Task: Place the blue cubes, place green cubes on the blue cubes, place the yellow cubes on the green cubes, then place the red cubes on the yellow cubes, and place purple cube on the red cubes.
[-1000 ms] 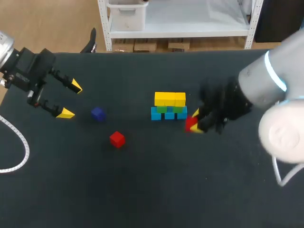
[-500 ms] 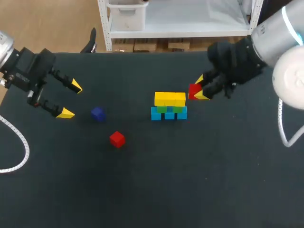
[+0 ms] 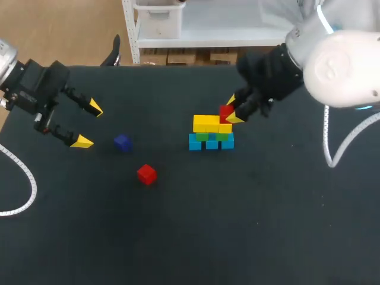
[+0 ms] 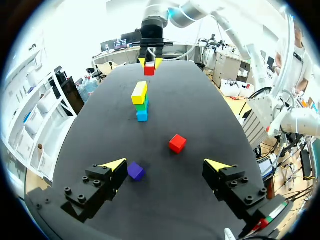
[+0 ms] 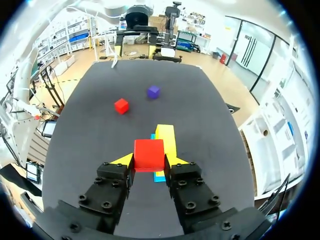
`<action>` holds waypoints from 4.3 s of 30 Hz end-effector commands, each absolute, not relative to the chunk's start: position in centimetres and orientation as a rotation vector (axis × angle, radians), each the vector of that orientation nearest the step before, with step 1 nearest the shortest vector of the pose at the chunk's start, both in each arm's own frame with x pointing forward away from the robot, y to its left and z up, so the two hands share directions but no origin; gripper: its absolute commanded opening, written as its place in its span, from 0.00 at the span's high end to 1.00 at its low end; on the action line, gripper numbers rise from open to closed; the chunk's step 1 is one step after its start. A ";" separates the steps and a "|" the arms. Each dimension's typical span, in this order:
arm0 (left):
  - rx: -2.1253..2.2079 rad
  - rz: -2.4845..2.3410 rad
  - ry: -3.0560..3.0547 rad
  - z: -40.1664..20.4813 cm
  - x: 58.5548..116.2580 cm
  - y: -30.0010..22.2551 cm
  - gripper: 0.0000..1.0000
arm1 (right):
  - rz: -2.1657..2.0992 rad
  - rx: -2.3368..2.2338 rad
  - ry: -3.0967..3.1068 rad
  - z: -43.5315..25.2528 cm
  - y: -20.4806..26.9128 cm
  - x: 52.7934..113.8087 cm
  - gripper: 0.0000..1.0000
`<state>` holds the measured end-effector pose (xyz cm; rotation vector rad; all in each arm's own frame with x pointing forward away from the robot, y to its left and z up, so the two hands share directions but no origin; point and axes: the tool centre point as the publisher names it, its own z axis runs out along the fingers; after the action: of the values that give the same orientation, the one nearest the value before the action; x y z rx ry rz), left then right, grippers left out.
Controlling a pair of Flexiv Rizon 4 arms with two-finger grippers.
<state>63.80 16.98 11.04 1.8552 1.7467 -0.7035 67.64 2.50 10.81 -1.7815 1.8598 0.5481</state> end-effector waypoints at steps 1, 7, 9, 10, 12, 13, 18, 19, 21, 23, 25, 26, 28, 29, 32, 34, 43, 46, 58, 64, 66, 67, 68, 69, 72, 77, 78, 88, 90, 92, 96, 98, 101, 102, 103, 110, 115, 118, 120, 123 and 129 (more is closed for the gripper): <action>1.856 -0.705 1.741 11.0 63.8 17.1 0.00 | 0.571 -1.784 1.878 10.3 2.8 68.6 1.00; 1.856 -0.705 1.741 11.0 63.8 17.1 0.00 | 0.558 -1.761 1.894 9.8 3.0 69.2 1.00; 1.856 -0.705 1.741 11.0 63.8 17.1 0.00 | 0.556 -1.758 1.897 9.6 3.1 69.4 1.00; 1.856 -0.705 1.741 11.0 63.8 17.1 0.00 | 0.554 -1.756 1.899 9.5 3.2 69.5 1.00; 1.856 -0.705 1.741 11.0 63.8 17.1 0.00 | 0.551 -1.751 1.907 9.2 3.3 69.6 1.00; 1.856 -0.705 1.741 11.0 63.8 17.1 0.00 | 0.552 -1.749 1.909 9.1 3.3 69.7 1.00; 1.856 -0.705 1.741 11.0 63.8 17.1 0.00 | 0.549 -1.738 1.921 8.9 3.3 69.8 1.00; 1.856 -0.705 1.741 11.0 63.8 17.1 0.00 | 0.548 -1.737 1.921 8.8 3.3 69.9 1.00; 1.856 -0.705 1.741 11.0 63.8 17.1 0.00 | 0.548 -1.734 1.925 8.7 3.3 70.0 1.00; 1.856 -0.705 1.741 11.0 63.8 17.1 0.00 | 0.547 -1.732 1.928 8.6 3.2 70.1 1.00; 1.856 -0.705 1.741 11.0 63.8 17.1 0.00 | 0.546 -1.731 1.930 8.5 3.2 70.2 1.00; 1.856 -0.705 1.741 11.0 63.8 17.1 0.00 | 0.546 -1.730 1.931 8.5 3.2 70.3 1.00; 1.856 -0.705 1.741 11.0 63.8 17.1 0.00 | 0.546 -1.729 1.934 8.5 3.2 70.3 1.00; 1.856 -0.705 1.741 11.0 63.8 17.1 0.00 | 0.545 -1.729 1.935 8.5 3.2 70.3 1.00; 1.856 -0.705 1.741 11.0 63.8 17.1 0.00 | 0.544 -1.728 1.937 8.4 3.3 70.4 1.00; 1.856 -0.705 1.741 11.0 63.8 17.1 0.00 | 0.544 -1.729 1.937 8.4 3.3 70.4 1.00; 1.856 -0.705 1.741 11.0 63.8 17.1 0.00 | 0.541 -1.734 1.944 8.2 3.4 70.5 1.00; 1.856 -0.705 1.741 11.0 63.8 17.1 0.00 | 0.541 -1.735 1.946 8.1 3.4 70.5 1.00; 1.856 -0.705 1.741 11.0 63.8 17.1 0.00 | 0.542 -1.736 1.949 8.0 3.6 70.7 1.00; 1.856 -0.705 1.741 11.0 63.8 17.1 0.00 | 0.544 -1.737 1.954 7.9 3.5 70.7 1.00; 1.856 -0.705 1.741 11.0 63.8 17.1 0.00 | 0.544 -1.738 1.954 7.9 3.5 70.7 1.00; 1.856 -0.705 1.741 11.0 63.8 17.1 0.00 | 0.544 -1.738 1.954 7.9 3.6 70.7 1.00; 1.856 -0.705 1.741 11.0 63.8 17.1 0.00 | 0.544 -1.739 1.954 7.8 3.6 70.8 1.00; 1.856 -0.705 1.741 11.0 63.8 17.1 0.00 | 0.545 -1.739 1.955 7.8 3.6 70.8 1.00; 1.856 -0.705 1.741 11.0 63.8 17.1 0.00 | 0.544 -1.739 1.954 7.8 3.6 70.8 0.98; 1.856 -0.705 1.741 11.0 63.8 17.1 0.00 | 0.542 -1.739 1.956 7.8 3.6 70.8 0.91; 1.856 -0.705 1.741 11.0 63.8 17.1 0.00 | 0.542 -1.738 1.957 7.8 3.6 70.8 0.89; 1.856 -0.705 1.741 11.0 63.8 17.1 0.00 | 0.531 -1.739 1.959 7.8 3.6 70.8 0.86; 1.856 -0.705 1.741 11.0 63.8 17.1 0.00 | 0.529 -1.739 1.959 7.8 3.6 70.8 0.85; 1.856 -0.705 1.741 11.0 63.8 17.1 0.00 | 0.527 -1.739 1.958 7.8 3.6 70.8 0.84; 1.856 -0.705 1.741 11.0 63.8 17.1 0.00 | 0.527 -1.740 1.956 7.8 3.6 70.8 0.83; 1.856 -0.705 1.741 11.0 63.8 17.1 0.00 | 0.527 -1.741 1.956 7.8 3.6 70.7 0.76; 1.856 -0.705 1.741 11.0 63.8 17.1 0.00 | 0.527 -1.744 1.956 7.8 3.5 70.7 0.69; 1.856 -0.705 1.741 11.0 63.8 17.1 0.00 | 0.527 -1.744 1.957 7.8 3.5 70.7 0.67; 1.856 -0.705 1.741 11.0 63.8 17.1 0.00 | 0.527 -1.745 1.957 7.8 3.5 70.7 0.60; 1.856 -0.705 1.741 11.0 63.8 17.1 0.00 | 0.527 -1.745 1.959 7.8 3.4 70.9 0.00; 1.856 -0.705 1.741 11.0 63.8 17.1 0.00 | 0.528 -1.745 1.961 7.8 3.4 70.9 0.00; 1.856 -0.705 1.741 11.0 63.8 17.1 0.00 | 0.530 -1.745 1.960 7.9 3.4 70.8 0.00; 1.856 -0.705 1.741 11.0 63.8 17.1 0.00 | 0.532 -1.746 1.957 8.0 3.4 70.8 0.00; 1.856 -0.705 1.741 11.0 63.8 17.1 0.00 | 0.535 -1.750 1.952 8.2 3.4 70.5 0.00; 1.856 -0.705 1.741 11.0 63.8 17.1 0.00 | 0.541 -1.758 1.946 8.3 3.4 69.8 0.00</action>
<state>63.80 16.97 11.04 1.8552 1.7467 -0.7035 70.17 3.65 8.18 -1.7612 1.9496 0.5429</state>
